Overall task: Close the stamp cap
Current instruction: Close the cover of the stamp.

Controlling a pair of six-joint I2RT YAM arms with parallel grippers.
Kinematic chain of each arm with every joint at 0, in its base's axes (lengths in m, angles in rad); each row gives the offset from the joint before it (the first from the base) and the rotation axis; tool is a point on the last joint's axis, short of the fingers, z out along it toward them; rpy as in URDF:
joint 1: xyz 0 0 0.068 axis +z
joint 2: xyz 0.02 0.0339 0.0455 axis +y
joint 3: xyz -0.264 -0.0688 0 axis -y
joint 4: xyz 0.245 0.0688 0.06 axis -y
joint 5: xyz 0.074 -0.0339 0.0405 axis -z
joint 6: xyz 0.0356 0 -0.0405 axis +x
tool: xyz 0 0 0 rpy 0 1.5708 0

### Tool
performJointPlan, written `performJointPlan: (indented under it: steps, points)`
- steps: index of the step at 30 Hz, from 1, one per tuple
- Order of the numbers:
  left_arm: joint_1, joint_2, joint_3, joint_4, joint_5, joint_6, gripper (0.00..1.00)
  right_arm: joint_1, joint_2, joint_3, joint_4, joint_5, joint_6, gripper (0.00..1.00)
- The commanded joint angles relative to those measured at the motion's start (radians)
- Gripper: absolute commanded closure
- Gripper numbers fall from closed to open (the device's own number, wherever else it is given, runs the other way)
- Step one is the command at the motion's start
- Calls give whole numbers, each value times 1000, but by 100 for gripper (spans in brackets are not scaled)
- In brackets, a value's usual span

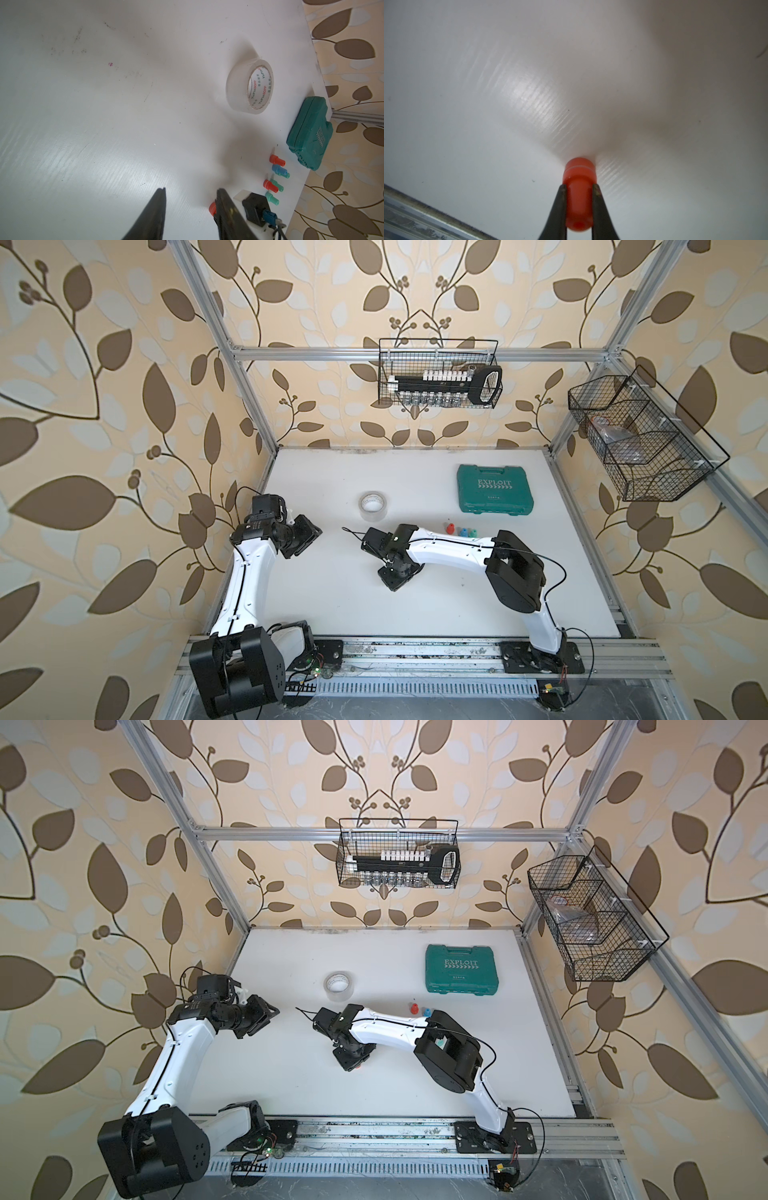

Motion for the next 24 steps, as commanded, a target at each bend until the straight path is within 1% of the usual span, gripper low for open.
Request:
performJointPlan:
  steps: [1,7,11,18,24]
  points:
    - [2,-3,-3,6,23,15,57,-2,78,-43,-57,-18,-21,100]
    - [2,-1,-3,6,22,15,57,1,170,-91,2,-75,-13,100]
    - [3,3,-3,7,23,15,57,14,230,-129,34,-88,-3,100]
    - [2,7,-2,6,23,15,57,24,306,-156,34,-72,5,100]
    - [3,10,-3,6,23,16,57,33,361,-131,2,-62,-8,100]
